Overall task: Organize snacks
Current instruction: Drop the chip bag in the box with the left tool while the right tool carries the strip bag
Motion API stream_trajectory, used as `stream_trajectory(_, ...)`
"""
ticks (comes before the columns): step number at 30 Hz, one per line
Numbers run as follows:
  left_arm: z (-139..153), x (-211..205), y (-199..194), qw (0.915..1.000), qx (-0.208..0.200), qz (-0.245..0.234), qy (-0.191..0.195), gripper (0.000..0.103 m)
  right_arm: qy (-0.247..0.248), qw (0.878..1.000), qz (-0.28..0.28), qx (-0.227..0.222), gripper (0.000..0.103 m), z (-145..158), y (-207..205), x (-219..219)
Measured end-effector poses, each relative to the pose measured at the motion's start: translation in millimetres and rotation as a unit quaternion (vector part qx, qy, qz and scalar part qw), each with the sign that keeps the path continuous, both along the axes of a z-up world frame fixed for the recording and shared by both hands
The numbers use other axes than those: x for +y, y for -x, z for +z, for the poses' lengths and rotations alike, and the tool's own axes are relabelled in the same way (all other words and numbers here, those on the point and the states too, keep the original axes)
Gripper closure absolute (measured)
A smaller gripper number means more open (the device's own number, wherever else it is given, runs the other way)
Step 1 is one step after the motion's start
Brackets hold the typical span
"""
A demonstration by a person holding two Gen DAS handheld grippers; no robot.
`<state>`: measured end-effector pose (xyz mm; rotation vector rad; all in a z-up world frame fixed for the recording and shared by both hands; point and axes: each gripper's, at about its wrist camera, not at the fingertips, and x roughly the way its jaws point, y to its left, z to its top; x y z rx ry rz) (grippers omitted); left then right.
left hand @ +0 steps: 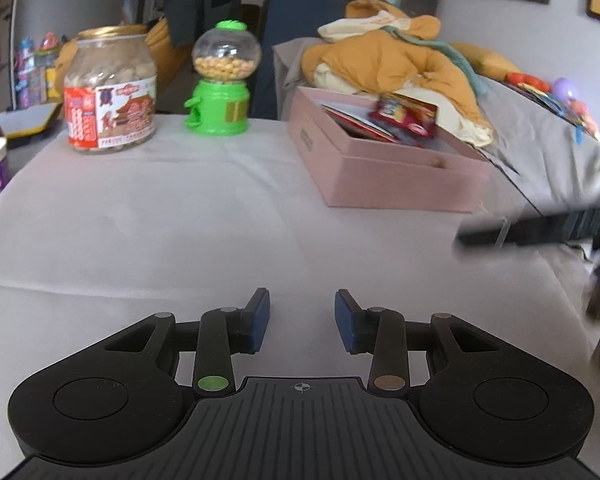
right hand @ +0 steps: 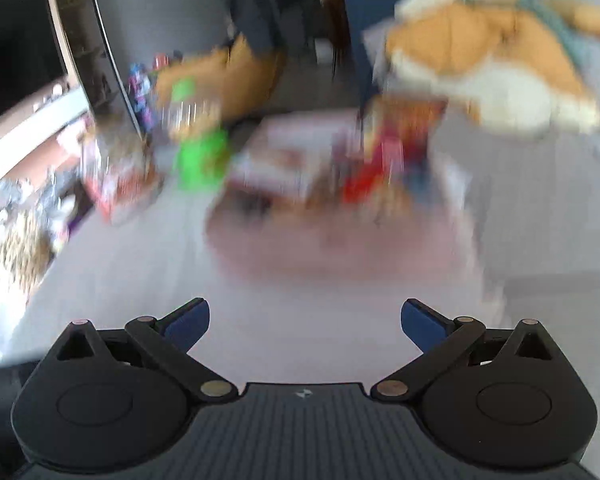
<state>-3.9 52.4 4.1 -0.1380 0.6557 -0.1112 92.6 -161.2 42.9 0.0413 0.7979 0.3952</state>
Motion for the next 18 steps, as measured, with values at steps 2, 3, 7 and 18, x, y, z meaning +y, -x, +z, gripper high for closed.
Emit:
stream_trajectory(2,0,-8,4,1.0000,-0.002,-0.004,-0.007,0.063,0.031,0.999,-0.007,0.017,0.001,-24,20,9)
stream_trajectory(3,-1,-11,5,0.9999,-0.002,-0.006,-0.009,0.062,0.045,0.999,-0.010,0.016,0.001,-33,28,13)
stream_trajectory(7,-5,-23,9,0.9993,-0.009,0.000,-0.035,0.062,0.072,0.997,-0.020,0.001,0.001,-51,49,22)
stream_trajectory(18,-7,-41,11,0.9958,-0.012,0.010,-0.090,0.060,0.080,0.995,-0.039,-0.035,0.000,-55,62,19)
